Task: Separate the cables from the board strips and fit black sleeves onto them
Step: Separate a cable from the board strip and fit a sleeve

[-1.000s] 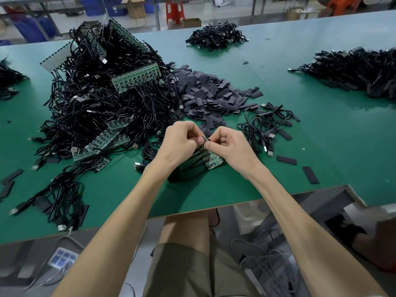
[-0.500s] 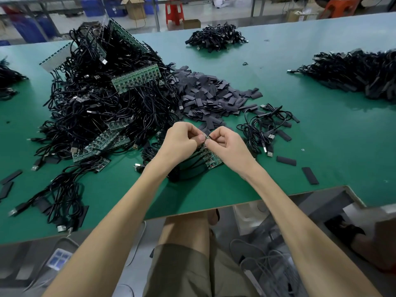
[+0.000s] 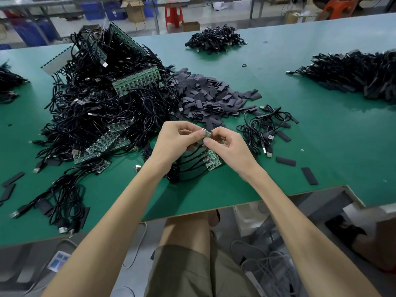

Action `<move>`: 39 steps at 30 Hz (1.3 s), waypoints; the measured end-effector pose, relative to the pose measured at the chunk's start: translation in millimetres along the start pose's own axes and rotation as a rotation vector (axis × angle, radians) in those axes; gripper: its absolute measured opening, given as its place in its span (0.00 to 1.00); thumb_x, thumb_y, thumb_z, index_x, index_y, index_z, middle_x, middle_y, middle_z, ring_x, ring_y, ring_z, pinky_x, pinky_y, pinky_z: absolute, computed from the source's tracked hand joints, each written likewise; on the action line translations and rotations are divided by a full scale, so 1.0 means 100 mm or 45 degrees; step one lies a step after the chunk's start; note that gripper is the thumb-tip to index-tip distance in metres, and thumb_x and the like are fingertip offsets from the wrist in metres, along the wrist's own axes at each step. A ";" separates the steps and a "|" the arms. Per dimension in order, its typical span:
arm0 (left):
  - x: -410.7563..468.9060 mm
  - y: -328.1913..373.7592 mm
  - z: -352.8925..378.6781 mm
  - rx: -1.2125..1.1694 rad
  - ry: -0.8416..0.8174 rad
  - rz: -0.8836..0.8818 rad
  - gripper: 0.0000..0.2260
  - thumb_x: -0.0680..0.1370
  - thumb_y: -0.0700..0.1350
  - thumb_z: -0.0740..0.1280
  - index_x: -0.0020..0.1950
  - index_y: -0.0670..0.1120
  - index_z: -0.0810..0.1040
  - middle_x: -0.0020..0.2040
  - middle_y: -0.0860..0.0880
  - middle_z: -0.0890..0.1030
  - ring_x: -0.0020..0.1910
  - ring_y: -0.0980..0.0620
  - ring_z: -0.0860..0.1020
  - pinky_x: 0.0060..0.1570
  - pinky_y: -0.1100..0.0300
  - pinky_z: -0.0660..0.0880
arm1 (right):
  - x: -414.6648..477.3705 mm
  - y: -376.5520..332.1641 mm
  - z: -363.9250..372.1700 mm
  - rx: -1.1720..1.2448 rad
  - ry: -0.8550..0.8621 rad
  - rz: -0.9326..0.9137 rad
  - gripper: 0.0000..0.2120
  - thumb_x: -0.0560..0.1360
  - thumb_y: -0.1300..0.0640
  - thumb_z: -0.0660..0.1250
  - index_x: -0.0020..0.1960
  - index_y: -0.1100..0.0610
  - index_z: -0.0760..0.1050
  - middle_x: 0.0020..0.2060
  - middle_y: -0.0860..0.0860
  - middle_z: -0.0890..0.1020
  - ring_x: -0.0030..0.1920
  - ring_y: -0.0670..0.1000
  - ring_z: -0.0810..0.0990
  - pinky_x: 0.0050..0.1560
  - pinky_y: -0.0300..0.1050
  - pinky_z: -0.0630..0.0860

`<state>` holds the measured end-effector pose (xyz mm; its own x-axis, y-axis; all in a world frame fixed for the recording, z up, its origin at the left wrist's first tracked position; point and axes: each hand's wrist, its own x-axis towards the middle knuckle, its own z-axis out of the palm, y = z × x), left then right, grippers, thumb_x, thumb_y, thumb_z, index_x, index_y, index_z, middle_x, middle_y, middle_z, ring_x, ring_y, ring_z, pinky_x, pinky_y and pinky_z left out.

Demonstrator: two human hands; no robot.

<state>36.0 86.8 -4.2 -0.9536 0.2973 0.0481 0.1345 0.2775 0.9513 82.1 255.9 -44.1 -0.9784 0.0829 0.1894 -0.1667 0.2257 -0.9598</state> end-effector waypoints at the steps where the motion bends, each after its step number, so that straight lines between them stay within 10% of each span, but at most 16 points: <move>1: 0.00 -0.02 0.02 -0.011 -0.014 -0.006 0.02 0.76 0.45 0.76 0.44 0.48 0.86 0.37 0.48 0.86 0.32 0.58 0.79 0.35 0.67 0.75 | 0.00 0.00 0.00 -0.003 0.001 -0.001 0.06 0.79 0.59 0.72 0.46 0.61 0.79 0.37 0.47 0.79 0.39 0.45 0.75 0.44 0.43 0.72; 16: -0.02 0.02 0.02 0.441 -0.042 0.209 0.05 0.75 0.39 0.74 0.43 0.49 0.83 0.36 0.54 0.84 0.33 0.60 0.80 0.41 0.64 0.78 | -0.01 -0.02 0.00 0.131 0.096 0.027 0.02 0.79 0.62 0.71 0.49 0.60 0.79 0.42 0.62 0.85 0.40 0.50 0.79 0.46 0.48 0.75; 25: -0.08 0.02 0.10 0.591 0.073 0.235 0.04 0.74 0.42 0.75 0.45 0.50 0.83 0.39 0.54 0.84 0.38 0.56 0.83 0.40 0.65 0.78 | 0.03 0.06 0.01 -0.115 0.162 0.053 0.12 0.75 0.57 0.75 0.39 0.50 0.73 0.30 0.43 0.76 0.30 0.41 0.70 0.35 0.36 0.68; 39: -0.08 -0.04 0.08 0.534 -0.002 0.276 0.04 0.74 0.41 0.76 0.48 0.47 0.84 0.40 0.54 0.85 0.36 0.63 0.81 0.40 0.69 0.77 | 0.04 0.09 0.01 -0.179 0.178 -0.041 0.13 0.73 0.60 0.74 0.37 0.52 0.70 0.26 0.41 0.73 0.29 0.41 0.67 0.33 0.37 0.65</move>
<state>45.1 91.0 -10.9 -0.8909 0.3908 0.2314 0.4284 0.5540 0.7139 76.8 257.7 -52.1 -0.9446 0.2052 0.2560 -0.1696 0.3628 -0.9163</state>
